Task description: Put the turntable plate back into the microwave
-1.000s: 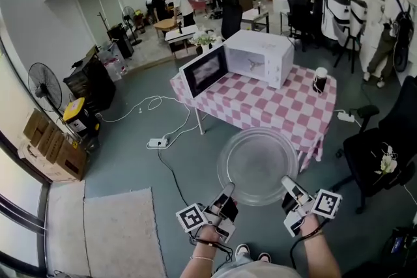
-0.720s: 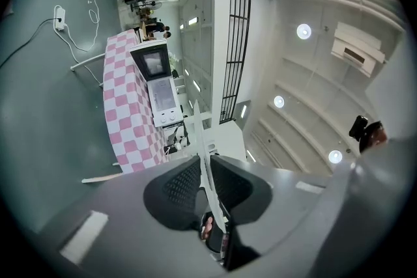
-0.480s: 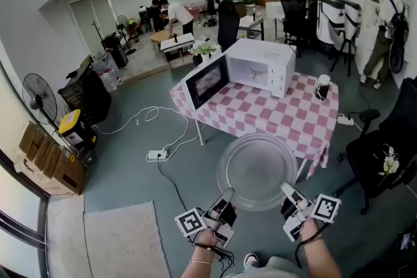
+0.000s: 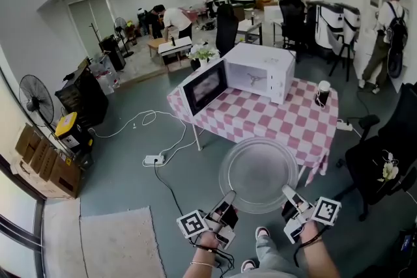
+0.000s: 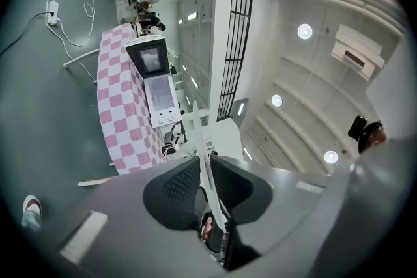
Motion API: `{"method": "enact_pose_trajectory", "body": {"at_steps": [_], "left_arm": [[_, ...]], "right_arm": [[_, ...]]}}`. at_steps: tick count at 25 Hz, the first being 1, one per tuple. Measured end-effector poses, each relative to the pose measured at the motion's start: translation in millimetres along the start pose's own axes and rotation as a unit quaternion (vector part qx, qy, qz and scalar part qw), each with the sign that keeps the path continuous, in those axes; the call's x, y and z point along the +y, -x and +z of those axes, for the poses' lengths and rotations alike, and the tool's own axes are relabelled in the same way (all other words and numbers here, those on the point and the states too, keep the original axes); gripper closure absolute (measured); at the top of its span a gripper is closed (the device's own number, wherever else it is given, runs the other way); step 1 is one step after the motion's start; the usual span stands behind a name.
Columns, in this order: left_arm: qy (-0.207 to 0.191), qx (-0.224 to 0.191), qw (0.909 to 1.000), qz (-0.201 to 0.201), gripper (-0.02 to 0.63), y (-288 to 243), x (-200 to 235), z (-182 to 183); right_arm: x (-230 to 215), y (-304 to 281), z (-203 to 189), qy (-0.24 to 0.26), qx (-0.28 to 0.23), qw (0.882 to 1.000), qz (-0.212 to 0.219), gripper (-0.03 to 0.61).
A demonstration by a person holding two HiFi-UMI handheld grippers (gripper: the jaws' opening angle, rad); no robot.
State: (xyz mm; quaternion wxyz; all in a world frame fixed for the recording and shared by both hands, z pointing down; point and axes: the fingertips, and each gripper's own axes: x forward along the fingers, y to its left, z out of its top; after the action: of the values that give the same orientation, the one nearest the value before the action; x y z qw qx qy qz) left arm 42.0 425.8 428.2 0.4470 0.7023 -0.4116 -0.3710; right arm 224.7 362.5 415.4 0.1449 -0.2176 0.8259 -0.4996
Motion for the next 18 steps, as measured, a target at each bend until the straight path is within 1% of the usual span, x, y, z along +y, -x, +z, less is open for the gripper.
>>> {"method": "enact_pose_trajectory", "body": {"at_steps": [3, 5, 7, 12, 16, 18], "left_arm": [[-0.002, -0.001, 1.0000, 0.004, 0.561, -15, 7, 8], [-0.007, -0.001, 1.0000, 0.006, 0.561, -28, 11, 16], [-0.005, -0.005, 0.9999, 0.008, 0.561, -43, 15, 24], [-0.008, -0.013, 0.9996, 0.023, 0.561, -81, 28, 45], [-0.019, -0.023, 0.9994, 0.019, 0.561, -113, 32, 66], [-0.017, -0.029, 0.9993, 0.018, 0.561, -130, 34, 75]], "right_arm": [[-19, -8, 12, 0.003, 0.006, 1.000, -0.028, 0.520], [-17, -22, 23, 0.004, 0.007, 1.000, -0.004, 0.520], [-20, -36, 36, 0.002, 0.008, 1.000, 0.009, 0.520], [-39, -67, 71, -0.001, 0.018, 1.000, 0.010, 0.520], [-50, -94, 100, 0.005, 0.028, 0.999, 0.016, 0.520], [-56, -106, 115, 0.003, 0.032, 0.999, 0.012, 0.520]]}}
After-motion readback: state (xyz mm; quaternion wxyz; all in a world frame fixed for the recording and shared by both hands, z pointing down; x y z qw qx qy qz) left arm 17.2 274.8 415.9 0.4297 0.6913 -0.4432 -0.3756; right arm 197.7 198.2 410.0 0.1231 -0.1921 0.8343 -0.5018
